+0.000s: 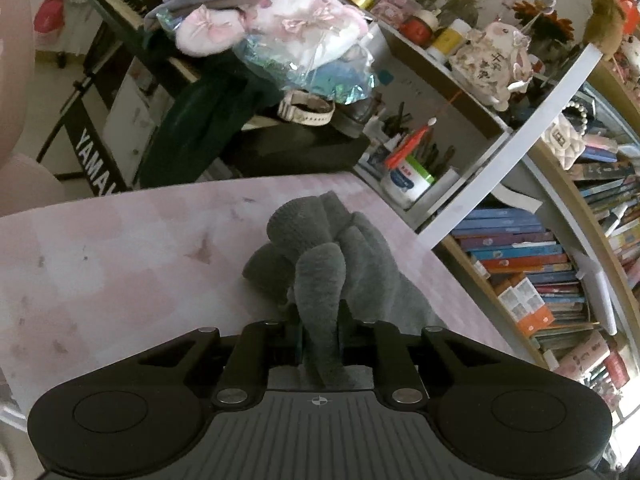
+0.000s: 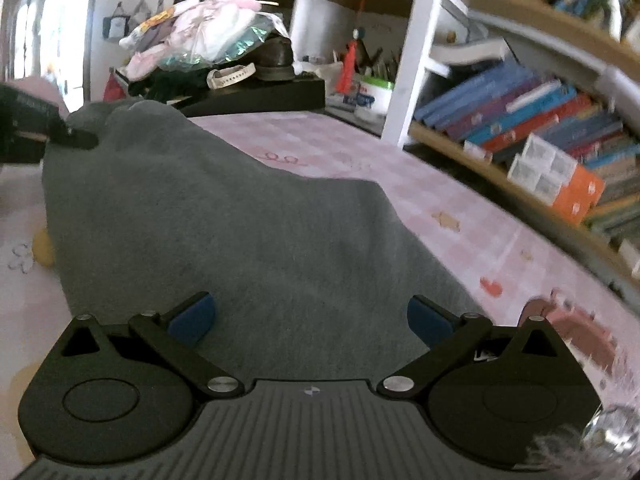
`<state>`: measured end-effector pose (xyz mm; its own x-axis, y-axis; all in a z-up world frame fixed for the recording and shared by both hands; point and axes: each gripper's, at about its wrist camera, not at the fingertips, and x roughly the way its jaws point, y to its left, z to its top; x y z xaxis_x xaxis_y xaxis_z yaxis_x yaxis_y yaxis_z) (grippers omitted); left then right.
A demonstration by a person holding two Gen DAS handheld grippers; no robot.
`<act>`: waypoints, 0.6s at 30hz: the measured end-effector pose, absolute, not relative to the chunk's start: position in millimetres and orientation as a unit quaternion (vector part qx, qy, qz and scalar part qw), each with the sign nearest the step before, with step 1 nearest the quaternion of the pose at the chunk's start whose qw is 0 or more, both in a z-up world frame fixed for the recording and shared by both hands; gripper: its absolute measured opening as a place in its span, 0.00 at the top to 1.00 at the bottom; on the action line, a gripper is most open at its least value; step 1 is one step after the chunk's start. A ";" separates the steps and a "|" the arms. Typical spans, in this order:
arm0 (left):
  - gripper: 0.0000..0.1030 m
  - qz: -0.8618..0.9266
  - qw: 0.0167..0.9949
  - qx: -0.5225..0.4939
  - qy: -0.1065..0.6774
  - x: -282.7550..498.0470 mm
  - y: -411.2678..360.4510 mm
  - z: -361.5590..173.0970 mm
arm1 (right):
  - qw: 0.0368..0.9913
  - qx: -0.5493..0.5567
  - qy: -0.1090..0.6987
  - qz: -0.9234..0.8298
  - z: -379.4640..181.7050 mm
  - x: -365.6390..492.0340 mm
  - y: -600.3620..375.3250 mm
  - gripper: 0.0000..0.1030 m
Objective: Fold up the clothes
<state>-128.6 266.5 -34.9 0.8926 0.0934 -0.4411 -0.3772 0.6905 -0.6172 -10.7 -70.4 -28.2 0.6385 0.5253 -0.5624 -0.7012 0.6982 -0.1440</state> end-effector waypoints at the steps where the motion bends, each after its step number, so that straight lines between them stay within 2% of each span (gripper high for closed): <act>1: 0.81 0.131 0.898 -0.372 0.194 -128.0 267.1 -36.0 | 0.888 -0.175 0.249 0.346 -28.3 -12.8 -72.7 0.00; 9: 0.79 0.130 0.897 -0.379 0.187 -125.3 266.8 -40.6 | 0.887 -0.168 0.252 0.349 -29.1 -39.5 -104.6 0.00; 18: 0.87 0.141 0.923 -0.326 0.147 -128.0 239.5 -10.0 | 0.884 -0.152 0.267 0.351 -30.7 -42.2 -112.1 0.00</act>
<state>-128.0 239.5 -10.0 0.9169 0.1651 -0.3633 -0.3566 0.7475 -0.5603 -42.2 -112.1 -30.7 0.6102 0.5400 -0.5797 -0.7025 0.7070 -0.0809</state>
